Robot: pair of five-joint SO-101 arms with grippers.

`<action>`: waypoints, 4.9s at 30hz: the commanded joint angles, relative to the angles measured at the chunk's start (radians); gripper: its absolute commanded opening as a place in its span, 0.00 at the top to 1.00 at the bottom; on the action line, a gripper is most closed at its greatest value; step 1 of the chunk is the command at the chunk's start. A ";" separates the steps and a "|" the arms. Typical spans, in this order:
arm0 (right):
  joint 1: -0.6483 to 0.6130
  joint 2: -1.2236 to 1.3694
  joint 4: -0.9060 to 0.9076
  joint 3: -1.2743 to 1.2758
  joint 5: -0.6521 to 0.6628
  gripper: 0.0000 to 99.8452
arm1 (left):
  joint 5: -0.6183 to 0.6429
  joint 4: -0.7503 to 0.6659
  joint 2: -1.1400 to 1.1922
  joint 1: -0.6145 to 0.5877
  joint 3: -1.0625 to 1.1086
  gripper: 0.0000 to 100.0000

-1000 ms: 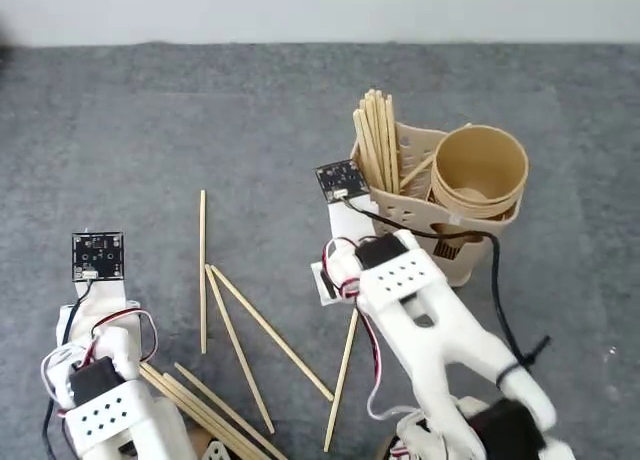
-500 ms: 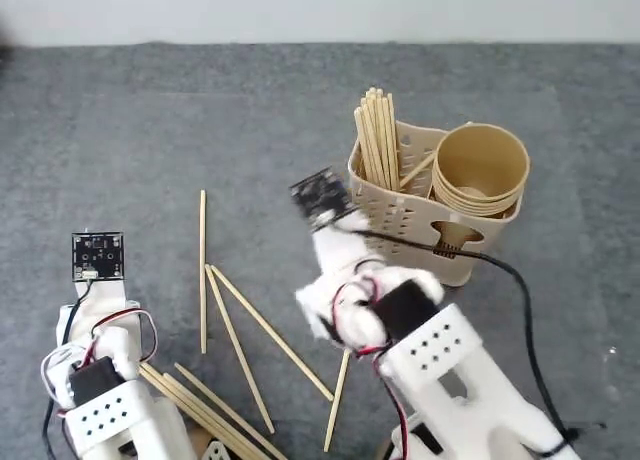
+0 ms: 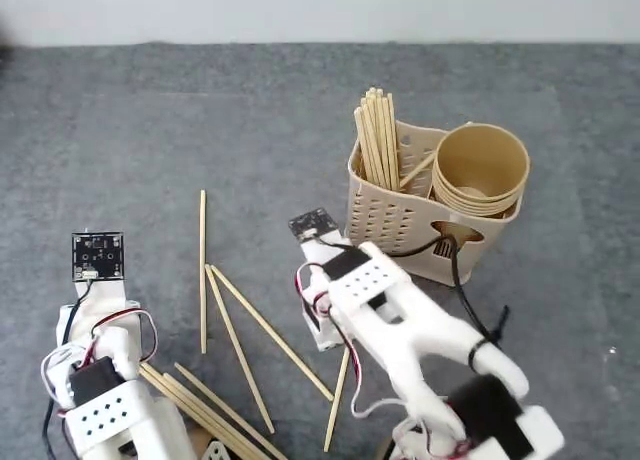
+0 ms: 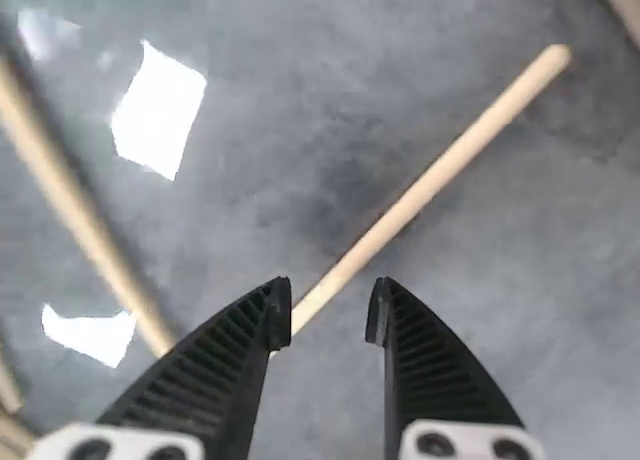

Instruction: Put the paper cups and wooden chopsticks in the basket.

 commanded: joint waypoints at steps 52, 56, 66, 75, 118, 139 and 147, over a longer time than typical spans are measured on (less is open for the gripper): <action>-0.091 -0.380 0.452 -0.818 0.199 0.99 | -0.009 -0.020 -0.009 0.003 -0.019 0.97; -0.068 -0.493 0.326 -0.818 0.259 0.99 | -0.009 -0.020 -0.009 0.003 -0.019 0.97; 0.173 -0.555 -0.068 -0.812 0.321 0.99 | -0.009 -0.020 -0.009 0.003 -0.019 0.97; 0.360 -0.565 -0.426 -0.562 0.327 0.99 | -0.009 -0.020 -0.009 0.003 -0.018 0.97; -0.051 -0.667 0.162 -0.334 0.227 0.81 | -0.009 -0.020 -0.009 0.008 -0.018 0.97; -0.303 0.018 -0.099 -0.339 0.000 0.67 | 0.005 -0.038 -0.009 -0.103 -0.042 0.97; -0.357 0.173 -0.246 -0.339 -0.002 0.62 | 0.034 -0.040 -0.009 -0.150 -0.054 0.97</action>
